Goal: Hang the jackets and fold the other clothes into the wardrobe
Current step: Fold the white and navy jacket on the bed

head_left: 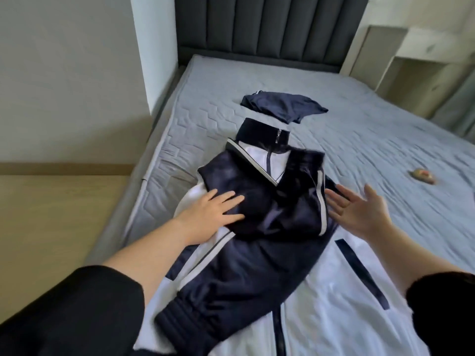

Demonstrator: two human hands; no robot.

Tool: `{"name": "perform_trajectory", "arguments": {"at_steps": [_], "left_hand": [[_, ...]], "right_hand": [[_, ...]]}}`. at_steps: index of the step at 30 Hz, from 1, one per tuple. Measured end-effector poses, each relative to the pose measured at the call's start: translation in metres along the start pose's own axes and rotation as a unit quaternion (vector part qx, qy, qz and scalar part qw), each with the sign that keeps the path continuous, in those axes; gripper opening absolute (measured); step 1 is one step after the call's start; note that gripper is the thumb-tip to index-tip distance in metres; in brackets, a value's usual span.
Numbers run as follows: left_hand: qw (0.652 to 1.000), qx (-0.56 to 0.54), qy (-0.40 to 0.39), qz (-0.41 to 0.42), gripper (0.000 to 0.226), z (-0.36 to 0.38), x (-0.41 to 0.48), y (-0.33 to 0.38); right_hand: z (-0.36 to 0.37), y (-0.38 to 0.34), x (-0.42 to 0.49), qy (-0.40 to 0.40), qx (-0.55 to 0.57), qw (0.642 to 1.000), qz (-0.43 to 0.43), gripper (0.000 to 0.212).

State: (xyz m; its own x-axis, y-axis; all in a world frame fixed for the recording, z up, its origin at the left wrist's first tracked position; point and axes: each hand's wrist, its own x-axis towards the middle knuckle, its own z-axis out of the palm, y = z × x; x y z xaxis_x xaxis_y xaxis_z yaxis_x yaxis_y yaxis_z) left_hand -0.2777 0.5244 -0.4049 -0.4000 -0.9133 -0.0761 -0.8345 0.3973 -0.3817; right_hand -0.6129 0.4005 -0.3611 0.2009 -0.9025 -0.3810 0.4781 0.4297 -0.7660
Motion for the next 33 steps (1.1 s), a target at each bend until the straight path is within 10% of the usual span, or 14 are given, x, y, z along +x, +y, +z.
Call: {"name": "perform_trajectory", "arguments": {"at_steps": [5, 10, 15, 21, 24, 29, 33], "left_hand": [[0.954, -0.244, -0.023, -0.174, 0.045, -0.019, 0.010, 0.034], [0.810, -0.493, 0.082, -0.308, 0.022, -0.062, 0.025, 0.076], [0.822, -0.518, 0.047, -0.234, 0.045, -0.084, 0.030, 0.120], [0.750, -0.590, 0.063, -0.292, 0.081, -0.083, 0.048, 0.150], [0.725, -0.589, 0.086, -0.347, 0.051, -0.085, 0.058, 0.149], [0.809, -0.494, 0.163, -0.273, 0.015, -0.082, 0.053, 0.143], [0.946, -0.208, 0.244, 0.048, 0.034, -0.081, 0.035, 0.148]], "right_hand": [[0.003, 0.010, -0.012, 0.010, -0.093, 0.995, 0.035, 0.051], [0.009, 0.030, -0.028, 0.031, -0.127, 0.991, 0.036, 0.047], [-0.013, 0.028, -0.054, -0.012, -0.125, 0.990, 0.064, 0.011], [-0.065, 0.018, -0.059, -0.003, -0.153, 0.985, 0.082, 0.020], [-0.073, 0.017, -0.058, -0.033, -0.170, 0.979, 0.107, 0.027], [-0.071, 0.018, -0.056, -0.024, -0.189, 0.975, 0.112, 0.034], [-0.073, 0.017, -0.054, -0.028, -0.188, 0.974, 0.123, 0.038]]}}
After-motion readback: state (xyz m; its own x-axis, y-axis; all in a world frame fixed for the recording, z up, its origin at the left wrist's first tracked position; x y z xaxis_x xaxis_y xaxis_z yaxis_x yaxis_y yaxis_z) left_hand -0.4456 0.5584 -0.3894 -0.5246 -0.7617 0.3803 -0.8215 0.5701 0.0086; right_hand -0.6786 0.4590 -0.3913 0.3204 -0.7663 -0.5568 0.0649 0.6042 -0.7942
